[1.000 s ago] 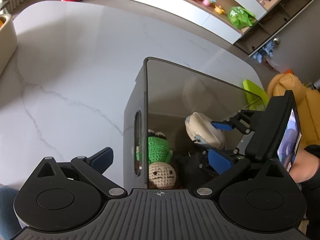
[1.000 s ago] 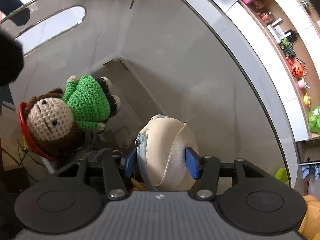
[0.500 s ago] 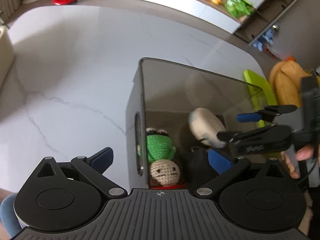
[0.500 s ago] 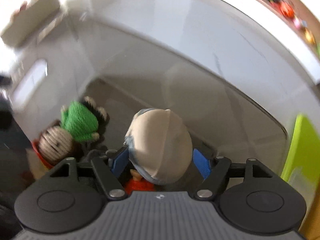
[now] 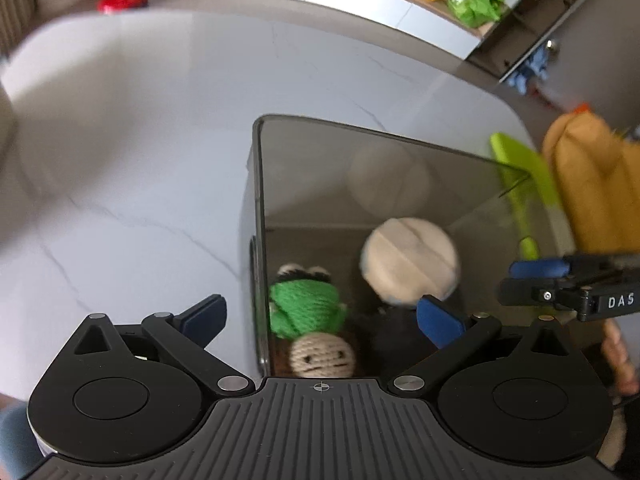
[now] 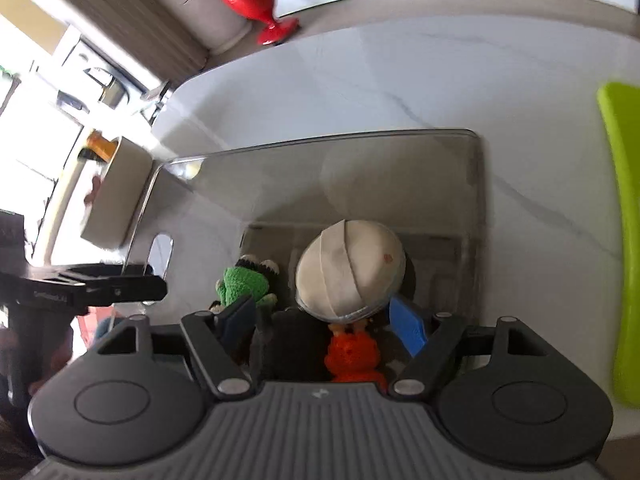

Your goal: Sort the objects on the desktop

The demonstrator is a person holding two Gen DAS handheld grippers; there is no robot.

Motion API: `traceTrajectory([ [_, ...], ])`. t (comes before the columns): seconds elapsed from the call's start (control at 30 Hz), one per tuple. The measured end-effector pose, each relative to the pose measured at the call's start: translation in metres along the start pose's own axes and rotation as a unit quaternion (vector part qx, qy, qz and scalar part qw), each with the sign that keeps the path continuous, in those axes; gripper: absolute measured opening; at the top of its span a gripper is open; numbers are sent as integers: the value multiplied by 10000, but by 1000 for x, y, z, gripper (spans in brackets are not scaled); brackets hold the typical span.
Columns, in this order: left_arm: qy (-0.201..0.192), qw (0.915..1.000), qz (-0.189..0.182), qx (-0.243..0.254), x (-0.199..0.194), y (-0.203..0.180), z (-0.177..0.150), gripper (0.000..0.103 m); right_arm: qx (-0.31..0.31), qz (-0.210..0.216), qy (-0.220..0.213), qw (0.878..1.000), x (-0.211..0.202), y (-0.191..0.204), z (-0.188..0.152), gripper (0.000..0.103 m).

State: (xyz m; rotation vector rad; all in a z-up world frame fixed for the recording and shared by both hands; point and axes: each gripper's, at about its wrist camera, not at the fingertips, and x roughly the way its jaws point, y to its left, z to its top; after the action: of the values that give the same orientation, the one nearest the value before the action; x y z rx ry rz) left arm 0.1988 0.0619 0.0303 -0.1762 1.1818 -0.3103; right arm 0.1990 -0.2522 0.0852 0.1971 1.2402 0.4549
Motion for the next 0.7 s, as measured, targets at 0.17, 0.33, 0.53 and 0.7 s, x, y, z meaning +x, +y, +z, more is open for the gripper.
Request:
traceTrajectory([
  [0.17, -182, 9990, 352, 228, -13, 2, -7, 103, -605, -73, 725, 9955, 35, 39, 8, 69],
  [0.33, -325, 9990, 315, 63, -21, 15, -10, 103, -794, -356, 1742, 9809, 82, 52, 7, 50],
  [0.53, -387, 9982, 430, 138, -20, 15, -15, 103, -571, -96, 2379, 9696, 116, 48, 3, 75],
  [0.7, -366, 9987, 313, 148, -18, 11, -16, 103, -1059, -591, 2175, 9685, 114, 60, -9, 56],
])
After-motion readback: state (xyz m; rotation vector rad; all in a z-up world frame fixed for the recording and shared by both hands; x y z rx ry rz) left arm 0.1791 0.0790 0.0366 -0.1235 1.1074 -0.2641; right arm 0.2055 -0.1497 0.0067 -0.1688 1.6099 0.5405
